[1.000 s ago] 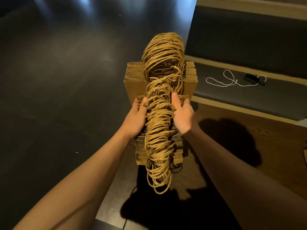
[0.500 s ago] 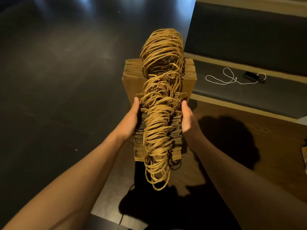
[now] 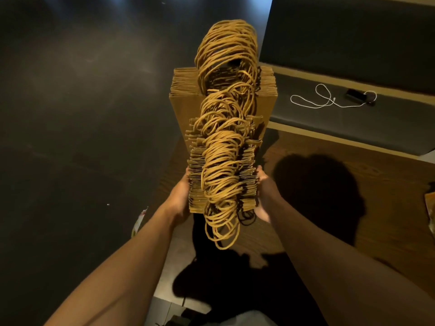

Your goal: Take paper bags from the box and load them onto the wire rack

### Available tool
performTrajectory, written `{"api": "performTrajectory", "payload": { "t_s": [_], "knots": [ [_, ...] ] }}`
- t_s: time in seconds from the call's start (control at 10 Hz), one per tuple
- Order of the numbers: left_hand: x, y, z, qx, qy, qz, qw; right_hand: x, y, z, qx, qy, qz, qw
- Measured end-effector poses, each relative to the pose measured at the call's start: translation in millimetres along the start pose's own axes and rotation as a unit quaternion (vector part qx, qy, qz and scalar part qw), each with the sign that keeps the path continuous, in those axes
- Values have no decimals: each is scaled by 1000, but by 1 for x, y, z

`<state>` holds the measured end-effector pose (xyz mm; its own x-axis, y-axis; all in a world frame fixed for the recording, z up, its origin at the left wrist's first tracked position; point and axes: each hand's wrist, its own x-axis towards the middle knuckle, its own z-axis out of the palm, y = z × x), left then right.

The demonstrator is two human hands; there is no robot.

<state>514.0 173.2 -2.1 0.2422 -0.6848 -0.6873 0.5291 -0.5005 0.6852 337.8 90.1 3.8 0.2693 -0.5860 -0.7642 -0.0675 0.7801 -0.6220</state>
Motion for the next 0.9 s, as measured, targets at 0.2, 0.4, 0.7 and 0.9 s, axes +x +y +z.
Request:
{"api": "performTrajectory", "payload": {
  "t_s": [0.2,0.4,0.7,0.9],
  "knots": [
    [3,-7,8,-9,44,2,999,-5,21,-4,-37,-21,-63,997],
    [2,6,10,4,46,-3,999,0,19,-4,-43,-7,-82,996],
    [-7,12,1,133,0,-15,991,-4,27,-6,-15,-4,-63,998],
    [-11,49,-16,212,132,102,963,-5,2,-20,-3,74,-66,995]
  ]
}}
